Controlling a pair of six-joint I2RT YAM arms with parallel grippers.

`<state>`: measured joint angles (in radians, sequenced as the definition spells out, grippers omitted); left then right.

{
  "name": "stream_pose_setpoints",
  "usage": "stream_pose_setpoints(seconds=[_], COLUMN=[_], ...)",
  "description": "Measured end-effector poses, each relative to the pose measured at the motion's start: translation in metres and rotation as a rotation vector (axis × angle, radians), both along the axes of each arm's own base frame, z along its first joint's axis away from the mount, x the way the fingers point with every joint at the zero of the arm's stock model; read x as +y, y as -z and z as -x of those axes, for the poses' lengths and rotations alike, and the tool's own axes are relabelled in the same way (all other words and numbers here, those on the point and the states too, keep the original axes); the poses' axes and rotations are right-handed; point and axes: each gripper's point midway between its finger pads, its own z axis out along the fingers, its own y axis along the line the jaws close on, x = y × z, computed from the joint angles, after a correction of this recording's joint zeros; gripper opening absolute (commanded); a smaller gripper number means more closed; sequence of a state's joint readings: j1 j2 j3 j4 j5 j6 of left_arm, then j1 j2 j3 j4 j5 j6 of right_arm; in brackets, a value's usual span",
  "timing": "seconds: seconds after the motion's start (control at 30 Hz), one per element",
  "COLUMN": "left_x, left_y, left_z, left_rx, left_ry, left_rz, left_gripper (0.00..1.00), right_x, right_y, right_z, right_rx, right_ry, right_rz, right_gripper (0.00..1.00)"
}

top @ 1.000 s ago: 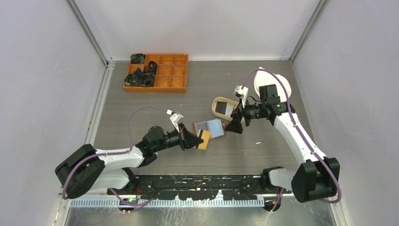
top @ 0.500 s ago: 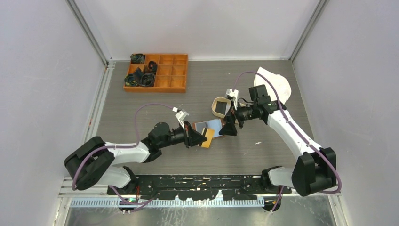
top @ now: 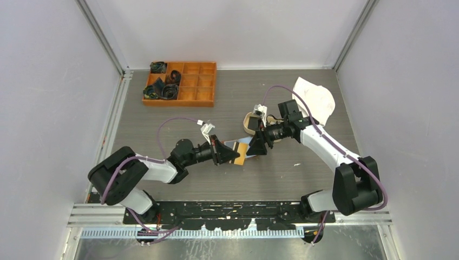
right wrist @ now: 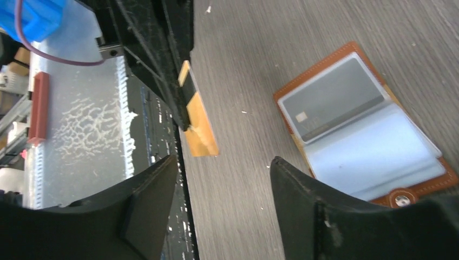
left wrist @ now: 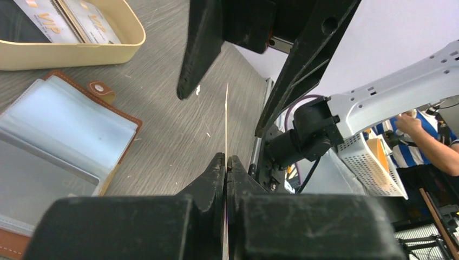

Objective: Put the credit cards into the card holder
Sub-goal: Insert the credit card into the card holder.

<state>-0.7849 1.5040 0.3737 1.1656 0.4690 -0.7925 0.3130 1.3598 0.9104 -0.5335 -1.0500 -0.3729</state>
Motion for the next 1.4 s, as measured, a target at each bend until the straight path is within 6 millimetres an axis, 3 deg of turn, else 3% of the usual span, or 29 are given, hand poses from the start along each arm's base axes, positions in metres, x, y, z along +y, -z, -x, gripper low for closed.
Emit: stream_pose_setpoints(seconds=[0.17, 0.53, 0.7, 0.77, 0.87, 0.97, 1.13, 1.4], left_x=[0.002, 0.0, -0.003, -0.003, -0.003, 0.0, 0.025, 0.062], left_y=[-0.003, -0.01, -0.014, -0.013, -0.014, -0.013, -0.004, 0.009], left_z=[-0.007, 0.0, 0.001, 0.0, 0.0, -0.003, -0.006, -0.021], left_rx=[0.022, 0.041, 0.045, 0.052, 0.052, 0.054, 0.061, 0.059], left_ry=[0.006, 0.055, 0.071, 0.071, 0.069, 0.042, -0.063, -0.236], left_rz=[0.051, 0.094, 0.105, 0.105, 0.107, 0.107, 0.06, -0.184], left_gripper=[0.0, 0.0, 0.02, 0.09, 0.36, 0.51, 0.58, 0.58], right_x=[0.008, 0.015, 0.018, 0.02, 0.02, 0.021, 0.019, 0.013], right_y=[-0.009, -0.022, -0.024, -0.027, -0.028, -0.027, -0.017, 0.034], right_z=[0.004, 0.004, 0.006, 0.008, 0.009, 0.01, 0.004, -0.022], right_rx=[0.024, 0.049, 0.07, 0.083, 0.089, 0.086, 0.09, 0.233], right_ry=[-0.03, -0.04, -0.046, -0.052, -0.054, -0.057, -0.021, 0.09], right_rz=[-0.062, -0.129, -0.149, -0.16, -0.164, -0.161, -0.119, 0.063], right_gripper=[0.53, 0.31, 0.02, 0.01, 0.01, 0.01, 0.01, 0.01])
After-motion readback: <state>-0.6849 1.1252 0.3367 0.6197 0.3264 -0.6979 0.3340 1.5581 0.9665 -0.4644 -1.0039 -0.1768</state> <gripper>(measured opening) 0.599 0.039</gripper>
